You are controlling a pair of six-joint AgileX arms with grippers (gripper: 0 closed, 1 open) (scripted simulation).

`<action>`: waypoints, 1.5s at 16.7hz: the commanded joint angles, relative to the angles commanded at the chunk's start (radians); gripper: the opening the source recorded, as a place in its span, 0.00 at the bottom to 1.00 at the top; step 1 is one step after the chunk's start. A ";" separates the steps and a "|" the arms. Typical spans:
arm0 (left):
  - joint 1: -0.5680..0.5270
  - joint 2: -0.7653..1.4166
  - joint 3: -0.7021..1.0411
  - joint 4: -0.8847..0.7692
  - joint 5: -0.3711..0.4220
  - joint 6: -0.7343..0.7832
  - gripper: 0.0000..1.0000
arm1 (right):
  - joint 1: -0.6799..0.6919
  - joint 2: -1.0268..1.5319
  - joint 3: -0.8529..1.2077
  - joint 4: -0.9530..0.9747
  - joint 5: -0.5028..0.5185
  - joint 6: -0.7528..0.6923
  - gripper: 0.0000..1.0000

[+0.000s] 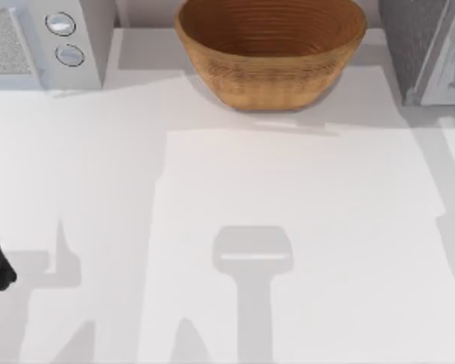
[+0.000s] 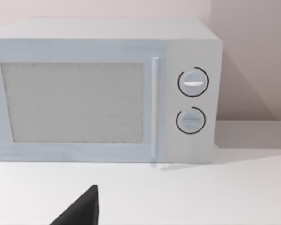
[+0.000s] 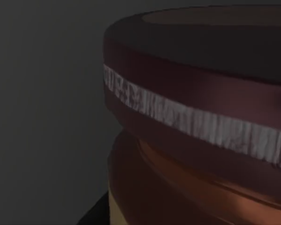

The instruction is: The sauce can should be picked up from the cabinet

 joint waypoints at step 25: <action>0.000 0.000 0.000 0.000 0.000 0.000 1.00 | 0.107 -0.441 -0.148 -0.293 0.099 0.001 0.00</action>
